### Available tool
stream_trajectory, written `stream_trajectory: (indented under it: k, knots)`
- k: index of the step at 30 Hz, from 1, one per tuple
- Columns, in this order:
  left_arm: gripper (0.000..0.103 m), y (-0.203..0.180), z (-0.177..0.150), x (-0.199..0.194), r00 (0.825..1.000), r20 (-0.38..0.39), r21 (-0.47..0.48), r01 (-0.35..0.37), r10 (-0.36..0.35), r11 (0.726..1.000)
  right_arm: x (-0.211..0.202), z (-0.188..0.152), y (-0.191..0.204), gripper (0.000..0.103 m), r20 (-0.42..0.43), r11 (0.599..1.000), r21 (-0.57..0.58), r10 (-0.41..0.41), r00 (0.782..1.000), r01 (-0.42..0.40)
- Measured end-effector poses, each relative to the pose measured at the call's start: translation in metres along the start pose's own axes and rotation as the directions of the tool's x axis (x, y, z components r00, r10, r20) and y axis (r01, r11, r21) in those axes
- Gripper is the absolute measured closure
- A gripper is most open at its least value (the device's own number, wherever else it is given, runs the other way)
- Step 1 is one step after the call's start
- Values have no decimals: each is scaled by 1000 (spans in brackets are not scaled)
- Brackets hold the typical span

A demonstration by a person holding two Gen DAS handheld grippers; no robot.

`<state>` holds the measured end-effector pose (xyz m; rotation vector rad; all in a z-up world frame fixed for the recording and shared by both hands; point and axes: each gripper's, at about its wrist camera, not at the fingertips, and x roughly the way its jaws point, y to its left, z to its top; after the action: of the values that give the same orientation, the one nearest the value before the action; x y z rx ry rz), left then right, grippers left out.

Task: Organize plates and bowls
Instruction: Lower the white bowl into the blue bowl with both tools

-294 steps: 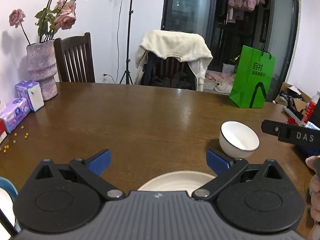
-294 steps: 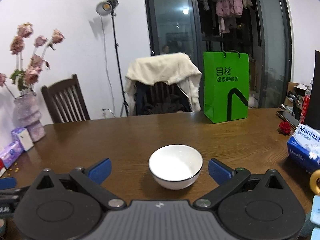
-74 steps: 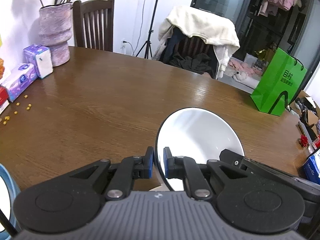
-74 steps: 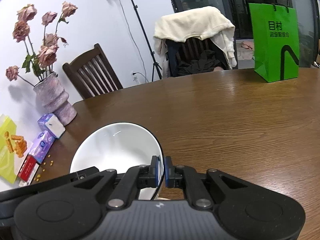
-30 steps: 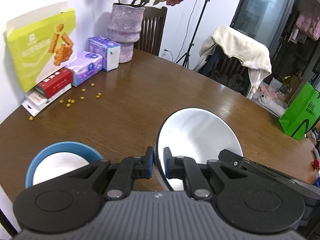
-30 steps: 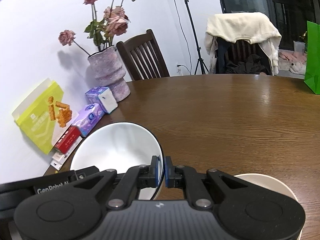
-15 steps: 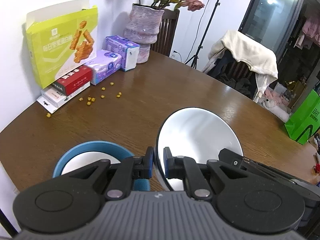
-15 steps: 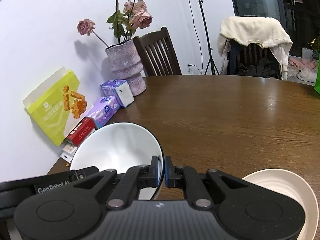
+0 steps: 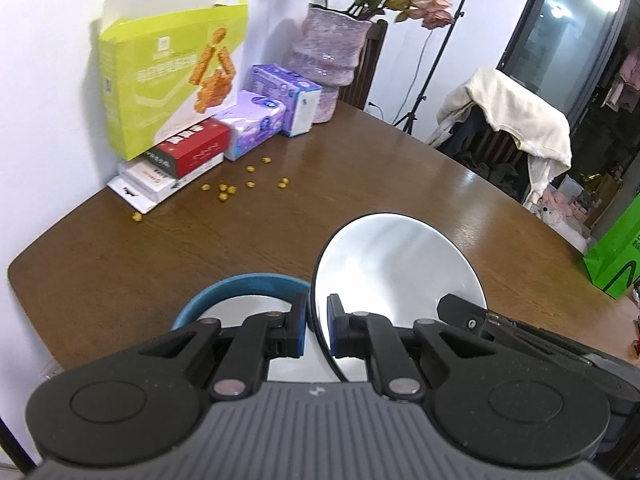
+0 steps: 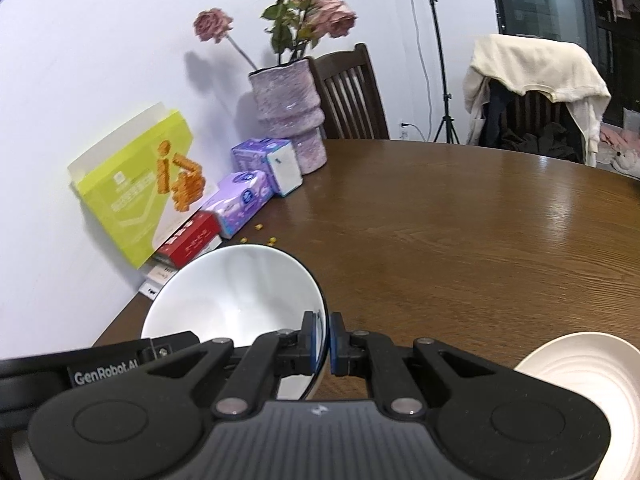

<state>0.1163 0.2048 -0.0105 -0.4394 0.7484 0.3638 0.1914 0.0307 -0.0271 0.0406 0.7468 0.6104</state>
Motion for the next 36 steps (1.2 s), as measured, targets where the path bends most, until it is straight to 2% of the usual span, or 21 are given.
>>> stream_trajectory:
  k: [15,26,36]
  knots:
    - [92,41,-5,7,999,-28,-45,-29,28,999,23,-14,32,96,-57,998,-35,59,997,-61]
    - [92,58,-14,21,998,-60,-47,-35,32,998,43,-26,40,96,-110,997,-43,62,992,-67]
    - [92,66,-18,25,997,-69,-33,-36,33,999,51,-33,48,96,-122,996,-64,55,991,-63]
